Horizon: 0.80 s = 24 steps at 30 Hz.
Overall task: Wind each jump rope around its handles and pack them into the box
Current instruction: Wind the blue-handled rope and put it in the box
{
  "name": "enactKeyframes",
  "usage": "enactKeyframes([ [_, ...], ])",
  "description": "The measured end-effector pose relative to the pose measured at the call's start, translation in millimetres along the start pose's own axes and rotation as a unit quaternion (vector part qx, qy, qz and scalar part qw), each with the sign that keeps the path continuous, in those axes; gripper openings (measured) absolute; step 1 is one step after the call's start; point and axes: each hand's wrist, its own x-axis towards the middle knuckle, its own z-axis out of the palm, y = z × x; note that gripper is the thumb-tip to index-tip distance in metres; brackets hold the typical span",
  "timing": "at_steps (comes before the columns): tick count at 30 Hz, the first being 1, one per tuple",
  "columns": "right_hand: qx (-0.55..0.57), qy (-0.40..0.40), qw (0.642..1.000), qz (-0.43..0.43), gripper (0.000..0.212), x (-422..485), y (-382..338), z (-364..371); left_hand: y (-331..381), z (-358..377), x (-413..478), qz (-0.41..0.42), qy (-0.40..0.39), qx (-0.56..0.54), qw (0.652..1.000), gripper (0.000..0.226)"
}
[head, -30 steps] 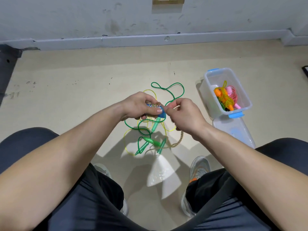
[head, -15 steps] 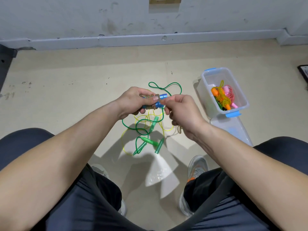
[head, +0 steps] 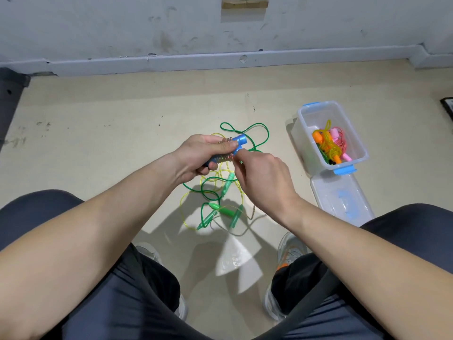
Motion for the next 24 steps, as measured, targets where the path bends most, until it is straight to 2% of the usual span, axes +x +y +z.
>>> enactKeyframes([
  [2,0.045,0.024,0.998,0.041,0.02,-2.1,-0.2,3.3,0.0,1.7,-0.1,0.008,0.01,-0.02,1.0,0.024],
  [4,0.171,0.012,0.978,0.116,0.032,-1.0,0.6,7.9,3.3,-0.4,-0.5,0.022,0.003,-0.05,0.999,0.024],
  [6,0.306,-0.065,0.937,0.152,0.041,2.7,8.6,11.9,8.7,-3.8,-2.9,0.032,-0.024,-0.049,0.998,0.024],
  [8,0.413,-0.15,0.887,0.141,0.036,6.8,23.2,14.0,11.1,-6.9,-6.0,0.032,-0.057,-0.037,0.997,0.02],
  [12,0.499,-0.251,0.821,0.116,0.008,22.3,52.5,6.6,12.2,-9.4,-9.5,0.028,-0.128,0.006,0.991,0.012],
  [13,0.5,-0.265,0.817,0.114,0.016,25.7,57.9,4.6,12.7,-8.7,-10.2,0.027,-0.143,0.028,0.989,0.014],
  [15,0.47,-0.287,0.828,0.1,0.026,30.0,63.5,-1.0,13.5,-7.7,-11.3,0.025,-0.156,0.078,0.984,0.021],
  [17,0.393,-0.302,0.865,0.08,0.007,32.5,64.1,-5.4,13.8,-7.6,-13.8,0.022,-0.163,0.137,0.977,0.024],
  [19,0.291,-0.311,0.903,0.064,0.027,35.8,64.5,-8.6,13.3,-6.0,-16.2,0.015,-0.176,0.203,0.963,0.026],
  [20,0.249,-0.313,0.914,0.063,0.03,37.5,63.5,-9.9,12.3,-3.6,-17.3,0.011,-0.178,0.235,0.955,0.027],
  [22,0.193,-0.316,0.927,0.057,0.028,38.8,58.9,-14.7,9.2,3.7,-18.0,0.012,-0.173,0.294,0.94,0.027],
  [24,0.191,-0.322,0.924,0.074,0.022,39.4,54.3,-16.8,4.8,10.8,-16.3,0.018,-0.171,0.337,0.926,0.03],
])
